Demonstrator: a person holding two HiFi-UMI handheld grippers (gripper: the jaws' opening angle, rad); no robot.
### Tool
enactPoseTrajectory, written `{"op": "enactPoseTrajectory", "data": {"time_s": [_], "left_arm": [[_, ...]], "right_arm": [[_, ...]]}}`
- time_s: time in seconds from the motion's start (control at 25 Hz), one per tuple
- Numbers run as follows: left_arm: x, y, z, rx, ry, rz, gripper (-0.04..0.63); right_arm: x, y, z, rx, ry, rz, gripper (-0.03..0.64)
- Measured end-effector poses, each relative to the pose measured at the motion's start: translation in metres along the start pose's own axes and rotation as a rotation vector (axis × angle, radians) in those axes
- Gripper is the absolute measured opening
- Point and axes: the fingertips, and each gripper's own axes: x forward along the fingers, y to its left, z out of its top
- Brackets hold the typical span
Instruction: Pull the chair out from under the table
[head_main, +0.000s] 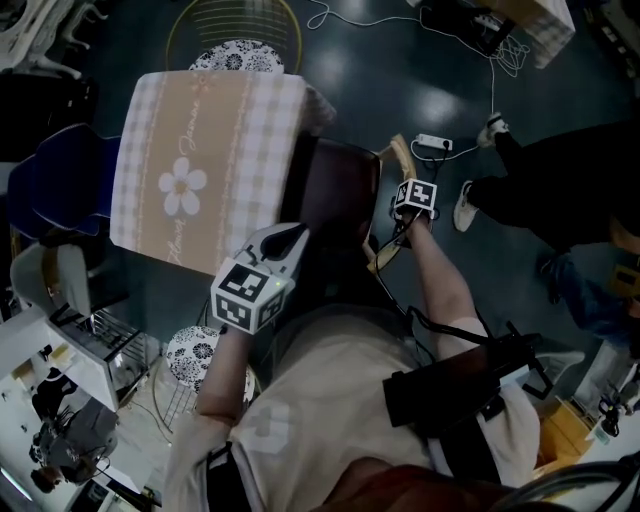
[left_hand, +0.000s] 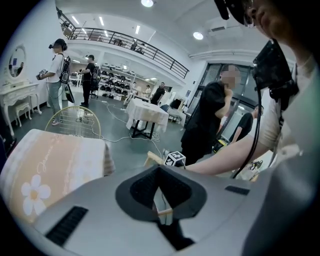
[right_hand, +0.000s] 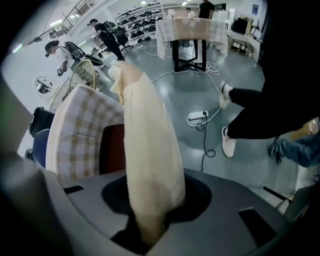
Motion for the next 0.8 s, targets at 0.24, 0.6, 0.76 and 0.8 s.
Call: {"op": "enactPoseTrajectory", "data": {"time_s": [0.24, 0.6, 0.76, 0.8], "left_arm": [[0.002, 0.002, -0.001, 0.01, -0.005, 0.002, 0.006], [0.004, 0.004, -0.007, 0.01, 0.013, -0.001, 0.007], [0.007, 0.002, -0.008, 0.017, 0.018, -0.017, 0.007], [0.007, 0.002, -0.008, 0.018, 0.019, -0.02, 0.007]], "right_arm": [[0.0, -0.008, 0.001, 0.018, -0.007, -0.01, 0.13], [0.002, -0.016, 0.005, 0.03, -0.025, -0.013, 0.128], [-0.004, -0.029, 0.006, 0.051, -0.032, -0.024, 0.127], [-0.005, -0.032, 0.006, 0.055, -0.036, -0.026, 0.126]]}}
